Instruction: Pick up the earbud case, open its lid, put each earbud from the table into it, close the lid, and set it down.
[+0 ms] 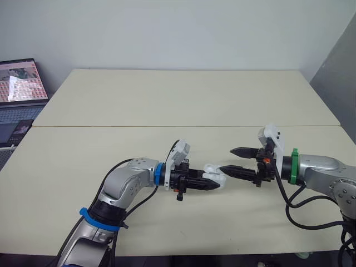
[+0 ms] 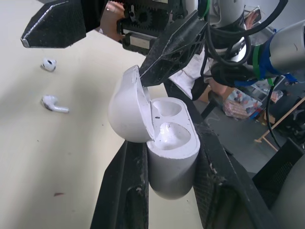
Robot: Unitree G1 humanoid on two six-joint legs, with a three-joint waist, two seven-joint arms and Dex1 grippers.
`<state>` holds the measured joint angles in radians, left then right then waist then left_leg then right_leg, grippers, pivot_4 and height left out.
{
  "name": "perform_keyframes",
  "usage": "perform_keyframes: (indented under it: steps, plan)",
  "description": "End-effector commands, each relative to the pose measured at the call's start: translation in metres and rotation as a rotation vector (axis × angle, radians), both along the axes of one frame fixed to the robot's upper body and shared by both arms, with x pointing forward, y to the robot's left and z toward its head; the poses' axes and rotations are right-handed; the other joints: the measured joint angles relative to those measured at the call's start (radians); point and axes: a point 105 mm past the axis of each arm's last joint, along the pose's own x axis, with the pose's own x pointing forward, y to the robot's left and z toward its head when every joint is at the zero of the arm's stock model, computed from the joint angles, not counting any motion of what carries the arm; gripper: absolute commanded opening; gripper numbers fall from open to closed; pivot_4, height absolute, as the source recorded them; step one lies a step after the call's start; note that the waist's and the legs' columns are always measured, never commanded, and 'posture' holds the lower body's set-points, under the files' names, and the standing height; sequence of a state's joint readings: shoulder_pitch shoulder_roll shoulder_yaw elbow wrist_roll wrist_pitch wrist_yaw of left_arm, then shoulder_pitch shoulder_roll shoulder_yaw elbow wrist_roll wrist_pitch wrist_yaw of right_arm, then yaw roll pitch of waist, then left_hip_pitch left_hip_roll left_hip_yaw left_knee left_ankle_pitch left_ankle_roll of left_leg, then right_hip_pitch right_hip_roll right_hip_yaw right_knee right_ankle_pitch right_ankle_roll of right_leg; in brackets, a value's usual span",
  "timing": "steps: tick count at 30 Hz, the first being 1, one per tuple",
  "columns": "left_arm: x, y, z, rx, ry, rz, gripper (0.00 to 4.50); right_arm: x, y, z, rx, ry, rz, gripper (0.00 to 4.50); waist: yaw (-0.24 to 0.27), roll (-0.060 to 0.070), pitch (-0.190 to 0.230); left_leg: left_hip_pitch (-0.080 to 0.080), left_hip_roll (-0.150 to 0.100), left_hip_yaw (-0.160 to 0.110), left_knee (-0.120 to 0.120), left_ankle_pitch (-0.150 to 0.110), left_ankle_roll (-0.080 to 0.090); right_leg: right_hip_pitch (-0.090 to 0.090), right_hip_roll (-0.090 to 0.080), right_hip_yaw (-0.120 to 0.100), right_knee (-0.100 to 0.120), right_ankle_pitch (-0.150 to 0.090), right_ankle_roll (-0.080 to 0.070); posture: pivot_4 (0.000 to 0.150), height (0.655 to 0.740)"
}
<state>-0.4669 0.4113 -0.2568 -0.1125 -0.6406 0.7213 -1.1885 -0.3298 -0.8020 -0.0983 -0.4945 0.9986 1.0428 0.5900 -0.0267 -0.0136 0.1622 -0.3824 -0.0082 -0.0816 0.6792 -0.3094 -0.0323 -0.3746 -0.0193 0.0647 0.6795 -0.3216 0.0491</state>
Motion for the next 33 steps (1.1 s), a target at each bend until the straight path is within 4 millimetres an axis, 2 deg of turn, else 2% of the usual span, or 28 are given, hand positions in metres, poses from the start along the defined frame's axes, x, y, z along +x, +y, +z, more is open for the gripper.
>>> perform_keyframes:
  steps: [1,5,7,13,16,21,26,33]
  plan:
    - [0.002,0.0,-0.003,0.013,-0.043,0.028,0.81,-0.002,-0.009,0.031,0.066,-0.088,0.001,4.5,0.0,0.0,0.0,0.0,0.0,0.0,0.0,0.0,0.0,0.0,0.0,0.0,0.0,0.0,0.0,0.15,0.74]
    - [0.011,0.007,-0.005,0.015,-0.093,0.126,0.81,-0.006,-0.016,0.033,0.094,-0.078,0.005,4.5,0.001,0.0,0.0,0.0,0.0,0.0,0.0,0.0,0.0,0.0,0.0,0.0,0.0,0.0,0.0,0.15,0.74]
    - [0.014,0.011,-0.006,0.018,-0.124,0.169,0.81,-0.002,-0.024,0.027,0.069,-0.073,-0.023,4.5,0.001,0.0,0.0,0.0,0.0,0.0,0.0,0.0,0.0,0.0,0.0,0.0,0.0,0.0,0.0,0.15,0.74]
    - [0.015,0.023,-0.004,0.003,-0.179,0.275,0.81,0.025,-0.066,-0.031,-0.274,-0.023,-0.158,4.5,-0.001,0.0,0.0,0.001,0.0,0.001,0.0,0.0,0.0,0.0,0.0,0.001,0.0,0.0,0.0,0.15,0.74]
    - [0.015,0.028,-0.004,0.007,-0.201,0.318,0.81,0.035,-0.078,-0.05,-0.387,-0.006,-0.187,4.5,-0.001,0.0,0.001,0.001,0.0,0.001,0.0,0.0,0.0,-0.001,0.0,0.001,0.0,0.0,0.0,0.15,0.74]
    - [0.018,0.036,-0.003,0.011,-0.256,0.405,0.81,0.048,-0.079,-0.061,-0.499,-0.013,-0.214,4.5,-0.002,0.001,0.001,0.0,0.0,0.002,0.0,0.0,0.0,-0.002,0.0,0.001,0.001,0.0,0.0,0.15,0.74]
    - [0.018,0.04,-0.003,0.004,-0.267,0.465,0.81,0.041,-0.065,-0.065,-0.486,0.002,-0.225,4.5,0.001,0.001,0.001,-0.001,0.0,0.001,0.0,0.0,0.0,-0.002,0.0,0.001,0.0,0.0,0.0,0.15,0.74]
    - [0.017,0.038,-0.005,0.003,-0.263,0.481,0.81,0.037,-0.063,-0.064,-0.451,-0.011,-0.33,4.5,0.001,0.001,0.001,-0.001,0.0,0.001,0.0,0.0,0.0,-0.002,-0.001,0.001,0.0,0.0,0.0,0.15,0.74]
